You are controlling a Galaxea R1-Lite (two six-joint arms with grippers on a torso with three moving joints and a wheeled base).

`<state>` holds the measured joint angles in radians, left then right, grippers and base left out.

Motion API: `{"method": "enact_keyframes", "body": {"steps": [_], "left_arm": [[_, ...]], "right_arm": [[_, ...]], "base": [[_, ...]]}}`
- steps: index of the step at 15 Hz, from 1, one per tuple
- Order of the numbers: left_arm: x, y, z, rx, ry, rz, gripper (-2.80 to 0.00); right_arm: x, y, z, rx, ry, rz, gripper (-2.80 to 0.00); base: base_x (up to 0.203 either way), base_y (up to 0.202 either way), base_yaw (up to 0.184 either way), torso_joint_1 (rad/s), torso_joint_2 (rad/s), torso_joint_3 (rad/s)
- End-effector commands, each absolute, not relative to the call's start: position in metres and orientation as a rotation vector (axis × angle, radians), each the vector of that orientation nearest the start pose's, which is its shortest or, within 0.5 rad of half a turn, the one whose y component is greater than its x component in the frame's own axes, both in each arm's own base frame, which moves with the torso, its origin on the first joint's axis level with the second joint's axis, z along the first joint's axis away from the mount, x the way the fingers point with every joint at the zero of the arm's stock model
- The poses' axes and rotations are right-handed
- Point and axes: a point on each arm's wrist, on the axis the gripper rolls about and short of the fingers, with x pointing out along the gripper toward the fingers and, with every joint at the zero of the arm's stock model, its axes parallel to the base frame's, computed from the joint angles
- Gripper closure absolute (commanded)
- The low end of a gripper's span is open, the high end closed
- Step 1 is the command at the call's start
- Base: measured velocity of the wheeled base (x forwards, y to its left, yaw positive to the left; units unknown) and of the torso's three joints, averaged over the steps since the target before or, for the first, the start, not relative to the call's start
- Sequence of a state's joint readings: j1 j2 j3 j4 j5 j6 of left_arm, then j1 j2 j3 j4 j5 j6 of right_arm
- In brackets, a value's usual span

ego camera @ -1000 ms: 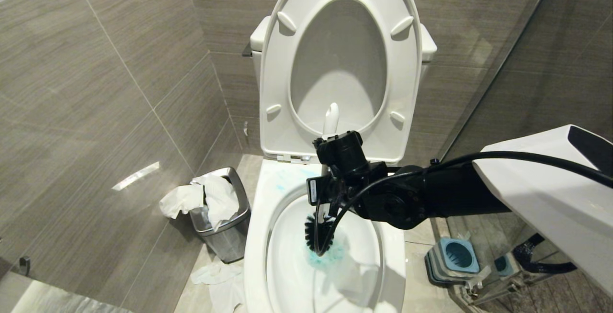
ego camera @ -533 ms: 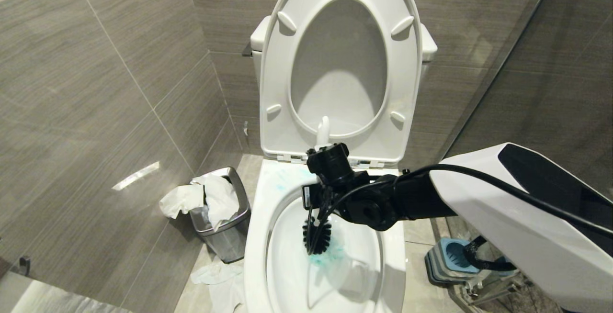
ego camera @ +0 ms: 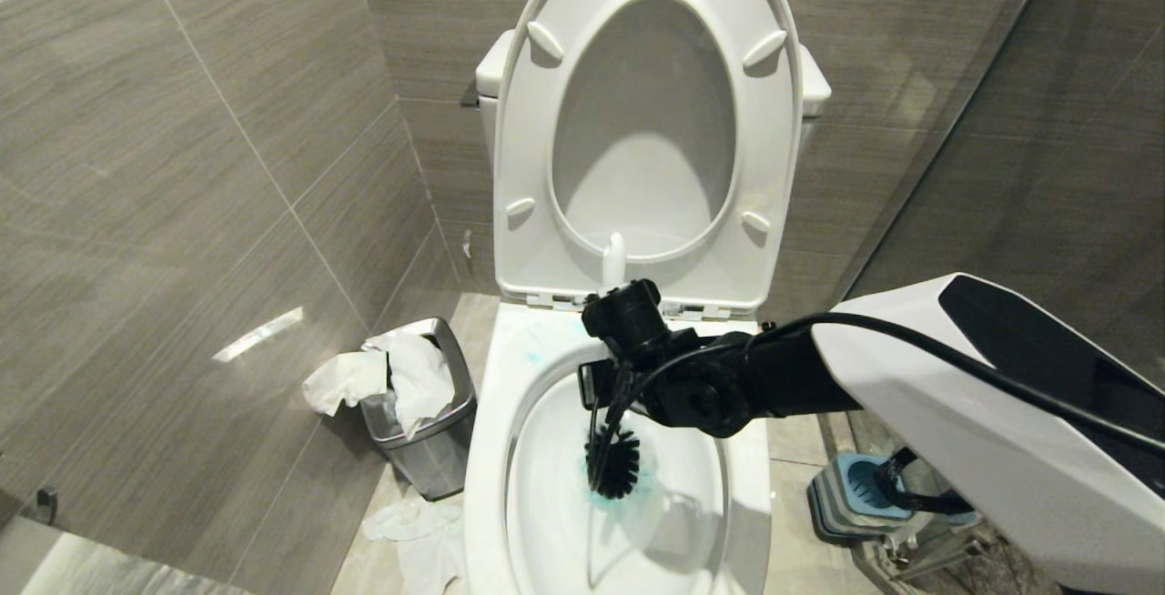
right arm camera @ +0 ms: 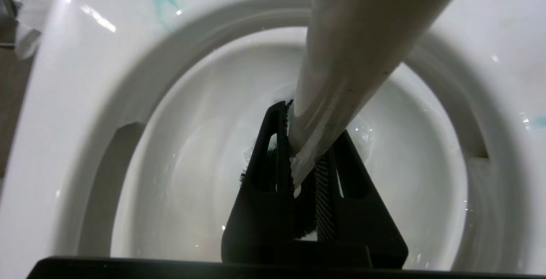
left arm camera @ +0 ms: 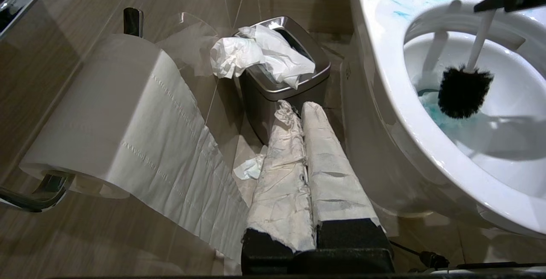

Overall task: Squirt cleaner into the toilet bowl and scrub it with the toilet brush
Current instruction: Scrub the toilet bowl

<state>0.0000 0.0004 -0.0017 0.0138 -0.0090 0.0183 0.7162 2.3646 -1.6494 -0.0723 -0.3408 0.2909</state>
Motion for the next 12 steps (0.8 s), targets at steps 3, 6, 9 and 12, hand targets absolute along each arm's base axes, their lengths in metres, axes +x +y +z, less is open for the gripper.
{"method": "enact_keyframes", "body": {"steps": [3, 6, 9, 12], "left_arm": [[-0.023, 0.0, 0.075, 0.018, 0.013, -0.009, 0.0], [-0.023, 0.0, 0.075, 0.018, 0.012, -0.009, 0.0], [-0.023, 0.0, 0.074, 0.018, 0.012, -0.008, 0.0], [-0.023, 0.0, 0.074, 0.018, 0.012, -0.009, 0.0]], "right_arm": [[0.349, 0.289, 0.128, -0.044, 0.571, 0.243, 0.0], [0.36, 0.286, 0.113, -0.064, 0.587, 0.201, 0.0], [0.378, 0.288, 0.106, -0.067, 0.567, 0.18, 0.0], [0.393, 0.295, 0.102, -0.076, 0.534, 0.179, 0.0]], "base": [[0.0, 0.0, 0.0, 0.0, 0.0, 0.0], [0.0, 0.0, 0.0, 0.0, 0.0, 0.0], [0.0, 0.0, 0.0, 0.0, 0.0, 0.0], [0.0, 0.0, 0.0, 0.0, 0.0, 0.0]]}}
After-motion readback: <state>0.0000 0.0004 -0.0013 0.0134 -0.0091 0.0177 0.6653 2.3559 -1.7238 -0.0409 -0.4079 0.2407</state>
